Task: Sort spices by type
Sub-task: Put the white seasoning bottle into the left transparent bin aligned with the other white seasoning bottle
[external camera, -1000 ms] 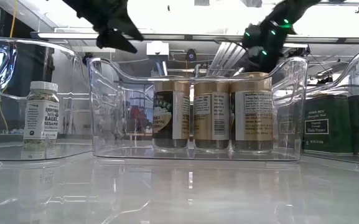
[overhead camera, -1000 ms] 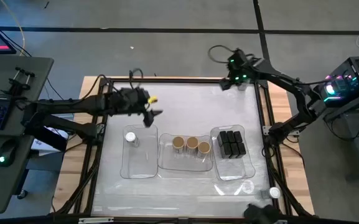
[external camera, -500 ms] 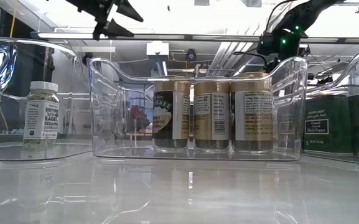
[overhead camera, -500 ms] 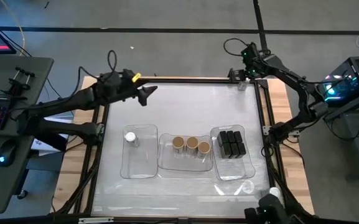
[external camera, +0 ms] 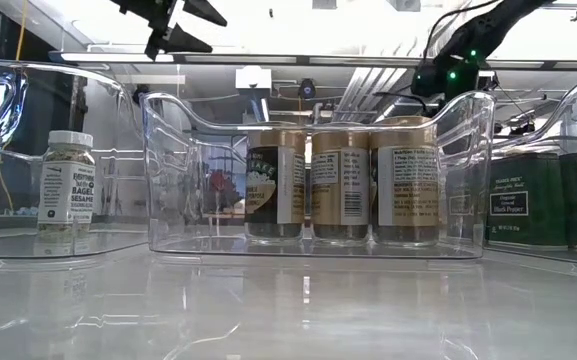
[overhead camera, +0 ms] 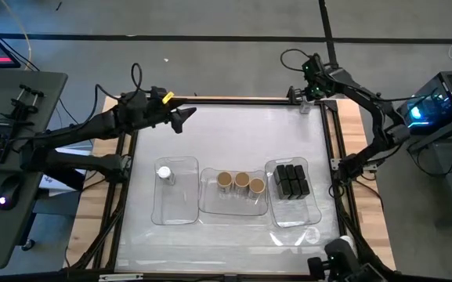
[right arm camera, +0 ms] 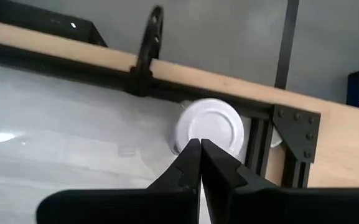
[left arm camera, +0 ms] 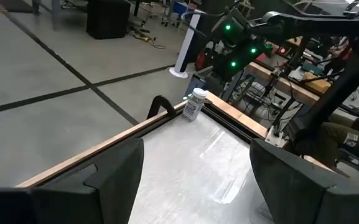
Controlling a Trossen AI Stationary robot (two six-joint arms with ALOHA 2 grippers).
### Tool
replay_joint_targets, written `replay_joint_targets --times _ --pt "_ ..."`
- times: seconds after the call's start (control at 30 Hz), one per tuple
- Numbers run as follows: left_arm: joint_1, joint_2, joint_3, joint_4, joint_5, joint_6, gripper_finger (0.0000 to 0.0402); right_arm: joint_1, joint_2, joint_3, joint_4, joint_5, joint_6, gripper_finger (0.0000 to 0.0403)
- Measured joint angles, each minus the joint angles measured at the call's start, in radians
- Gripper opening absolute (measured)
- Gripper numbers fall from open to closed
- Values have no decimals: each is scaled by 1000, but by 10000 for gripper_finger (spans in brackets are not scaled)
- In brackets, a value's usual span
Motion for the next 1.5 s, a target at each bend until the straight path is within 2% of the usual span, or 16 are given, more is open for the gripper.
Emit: replay_joint_targets --times 0.17,0.67,1.07,1.2,1.37,1.5 --pt "0 5 0 -2 -3 5 280 1 37 0 -50 8 -13 1" --pt "0 5 0 0 -4 5 280 20 43 3 13 89 -11 0" --pt "0 5 0 0 -4 7 280 20 97 4 28 97 -32 0" --pt "0 5 0 0 -4 7 280 63 103 5 33 64 -53 0" --pt "0 5 0 0 -4 24 280 163 104 5 24 -8 -54 0" --pt "0 5 0 0 -4 25 280 253 104 5 -7 -28 -18 0"
